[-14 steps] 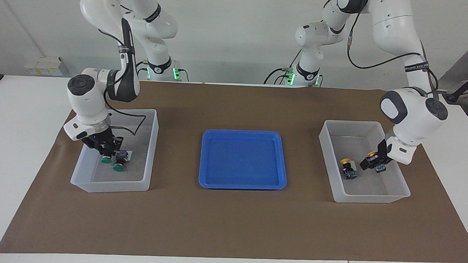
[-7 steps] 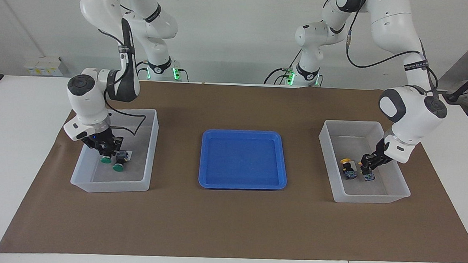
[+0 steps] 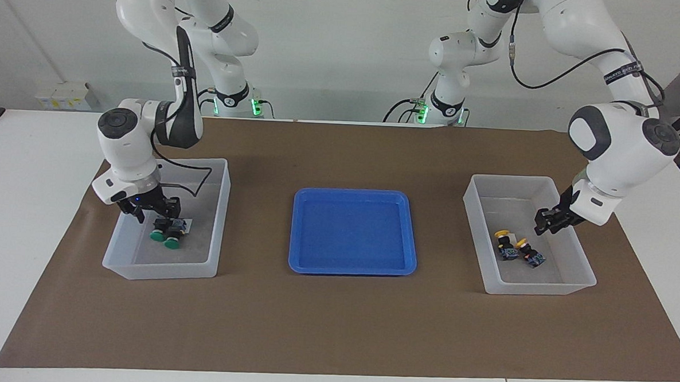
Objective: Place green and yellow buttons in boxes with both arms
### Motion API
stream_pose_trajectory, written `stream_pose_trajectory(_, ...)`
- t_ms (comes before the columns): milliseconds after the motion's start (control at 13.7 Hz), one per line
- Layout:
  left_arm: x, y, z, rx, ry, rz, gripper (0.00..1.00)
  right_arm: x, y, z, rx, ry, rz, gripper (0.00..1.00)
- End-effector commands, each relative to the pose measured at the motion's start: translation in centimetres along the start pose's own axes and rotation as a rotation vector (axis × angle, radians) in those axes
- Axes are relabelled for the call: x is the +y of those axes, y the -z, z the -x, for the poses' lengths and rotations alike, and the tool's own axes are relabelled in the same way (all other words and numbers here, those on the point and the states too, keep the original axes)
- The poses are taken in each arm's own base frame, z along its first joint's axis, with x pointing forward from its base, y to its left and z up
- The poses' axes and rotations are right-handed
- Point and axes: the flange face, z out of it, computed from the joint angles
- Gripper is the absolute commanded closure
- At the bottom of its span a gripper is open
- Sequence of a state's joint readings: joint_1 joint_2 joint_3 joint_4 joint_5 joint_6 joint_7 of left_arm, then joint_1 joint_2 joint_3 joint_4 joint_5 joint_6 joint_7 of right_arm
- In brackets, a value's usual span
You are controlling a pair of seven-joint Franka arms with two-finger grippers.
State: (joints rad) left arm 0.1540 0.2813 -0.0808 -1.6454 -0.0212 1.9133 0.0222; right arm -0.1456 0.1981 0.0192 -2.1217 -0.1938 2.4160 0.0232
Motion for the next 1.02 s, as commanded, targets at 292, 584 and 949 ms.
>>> stream_pose_trajectory(292, 3.5, 8.1, 1.5, -0.136, -0.061, -0.024, 0.60, -1.4, 8.0, -0.7, 0.085, -0.010, -0.003, 0.00)
stream_pose_trajectory(584, 5.9, 15.3, 5.0, -0.053, -0.098, -0.024, 0.59, -1.9, 15.7, -1.4, 0.060, -0.068, -0.058, 0.00)
stream_pose_trajectory(949, 7.3, 15.2, 8.3, -0.060, -0.115, -0.039, 0.29, -2.5, 24.2, -2.6, 0.006, -0.086, -0.133, 0.00)
